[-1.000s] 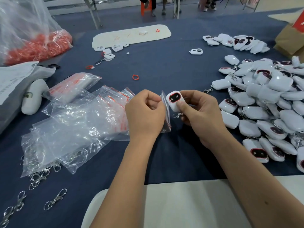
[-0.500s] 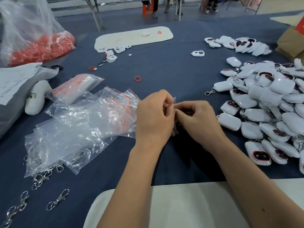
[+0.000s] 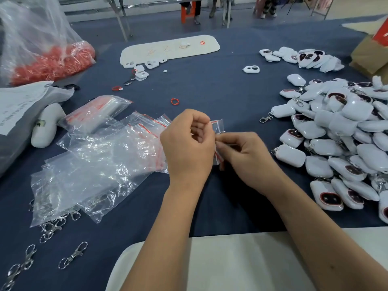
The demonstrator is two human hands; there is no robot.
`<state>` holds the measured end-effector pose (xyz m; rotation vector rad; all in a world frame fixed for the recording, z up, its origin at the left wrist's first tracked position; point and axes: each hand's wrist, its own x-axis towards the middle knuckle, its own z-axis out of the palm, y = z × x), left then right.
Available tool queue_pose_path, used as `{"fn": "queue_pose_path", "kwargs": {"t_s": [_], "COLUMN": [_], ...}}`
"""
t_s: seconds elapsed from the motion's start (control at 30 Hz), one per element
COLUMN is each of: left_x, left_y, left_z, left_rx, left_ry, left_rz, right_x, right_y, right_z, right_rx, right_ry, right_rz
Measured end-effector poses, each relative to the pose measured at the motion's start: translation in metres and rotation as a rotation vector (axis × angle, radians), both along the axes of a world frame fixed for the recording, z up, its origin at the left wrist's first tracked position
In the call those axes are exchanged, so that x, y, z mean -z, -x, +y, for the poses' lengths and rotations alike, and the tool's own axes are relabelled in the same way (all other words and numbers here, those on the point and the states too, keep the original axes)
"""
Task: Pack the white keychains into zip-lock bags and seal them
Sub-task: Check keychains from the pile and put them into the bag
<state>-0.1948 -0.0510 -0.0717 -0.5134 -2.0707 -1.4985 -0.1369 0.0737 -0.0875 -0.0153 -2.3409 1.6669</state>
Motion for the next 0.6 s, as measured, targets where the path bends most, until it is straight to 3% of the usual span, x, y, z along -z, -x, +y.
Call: {"fn": "queue_pose_path", "kwargs": {"t_s": [0.07, 0.17, 0.23, 0.4, 0.47, 0.53, 0.6], "left_x": [-0.0012, -0.0014, -0.0007, 0.0009, 0.0009, 0.0014, 0.0031], "left_y": [-0.0018, -0.0028, -0.0021, -0.0028, -0.0023, -0.0010, -0.0009], "left_z": [0.0012, 0.0028, 0.0034, 0.0043, 0.0045, 0.0054, 0.0069], "left_rx": [-0.001, -0.016, -0.028, -0.003, -0.009, -0.012, 0.014], "left_ry": [-0.021, -0.012, -0.002, -0.010, -0.009, -0.001, 0.024], "left_rz": [0.016, 0.038, 0.047, 0.047, 0.048, 0.040, -0.006], "right_x": [0.0004, -0.0001, -0.0016, -0.0012, -0.0030, -0.0046, -0.0063], "right_y": [-0.0012, -0.0035, -0.0035, -0.0006, -0.0011, -0.0024, -0.0043], "right_z": [-0.0066, -0.0079, -0.0059, -0.0068, -0.0076, -0.0085, -0.0049], "right_rx": [0.065, 0.407, 0.509, 0.120, 0.069, 0.221, 0.571], "right_ry": [-0.134, -0.099, -0.180, -0.431, -0.445, -0.402, -0.530], "right_rz": [0.070, 0.255, 0.286, 0.070, 0.073, 0.164, 0.158]}}
